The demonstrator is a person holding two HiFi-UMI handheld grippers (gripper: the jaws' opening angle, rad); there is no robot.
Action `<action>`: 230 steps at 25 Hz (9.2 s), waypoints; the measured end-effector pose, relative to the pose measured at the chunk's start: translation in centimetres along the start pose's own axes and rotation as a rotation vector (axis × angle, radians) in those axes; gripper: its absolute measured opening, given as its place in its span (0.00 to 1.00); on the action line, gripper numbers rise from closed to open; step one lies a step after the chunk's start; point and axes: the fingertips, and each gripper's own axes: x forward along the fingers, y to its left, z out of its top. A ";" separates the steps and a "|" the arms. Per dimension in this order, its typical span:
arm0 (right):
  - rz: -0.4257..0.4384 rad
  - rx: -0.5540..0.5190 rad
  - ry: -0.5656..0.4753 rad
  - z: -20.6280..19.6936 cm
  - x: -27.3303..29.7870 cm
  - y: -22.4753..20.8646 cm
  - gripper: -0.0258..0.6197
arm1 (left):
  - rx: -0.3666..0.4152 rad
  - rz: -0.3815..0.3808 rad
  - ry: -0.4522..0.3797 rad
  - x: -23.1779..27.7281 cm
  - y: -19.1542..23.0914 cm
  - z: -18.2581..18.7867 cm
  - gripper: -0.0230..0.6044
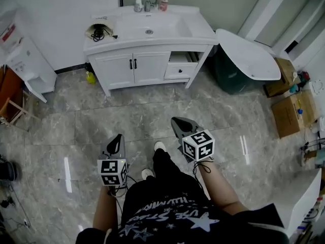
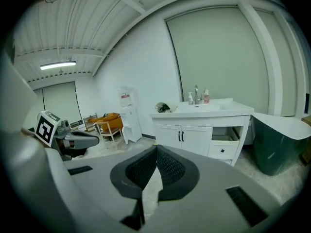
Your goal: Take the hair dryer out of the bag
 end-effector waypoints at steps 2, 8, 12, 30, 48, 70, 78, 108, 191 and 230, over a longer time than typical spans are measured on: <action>0.005 -0.008 -0.013 0.3 0.0 0.3 0.04 | -0.001 -0.003 -0.012 -0.4 0.1 0.3 0.08; -0.002 0.050 -0.089 2.4 0.1 -0.2 0.04 | 0.023 0.035 -0.042 -0.1 1.6 1.9 0.08; 0.031 0.077 -0.100 3.3 1.3 -0.9 0.22 | 0.017 0.018 -0.048 1.5 2.1 2.9 0.31; 0.129 0.164 -0.059 13.2 24.1 -13.8 0.48 | -0.095 0.154 -0.071 19.5 14.8 12.4 0.61; 0.352 0.144 0.011 20.6 40.3 -15.0 0.48 | -0.158 0.348 -0.063 27.1 25.0 17.6 0.61; 0.256 0.151 0.062 29.2 58.5 -10.4 0.48 | -0.008 0.218 -0.091 40.1 47.7 26.0 0.61; 0.245 0.167 0.122 30.2 64.1 -7.0 0.48 | 0.082 0.094 0.000 46.2 52.3 26.5 0.59; 0.075 0.186 0.418 31.7 82.0 -6.8 0.42 | 0.053 -0.261 0.091 54.1 55.3 27.4 0.12; 0.664 -0.105 0.416 30.3 58.6 -3.7 0.30 | -0.017 0.037 0.192 51.3 52.3 25.0 0.12; 0.518 0.238 -0.149 31.3 38.1 -16.4 0.30 | -0.005 0.144 -0.103 37.3 23.8 27.0 0.30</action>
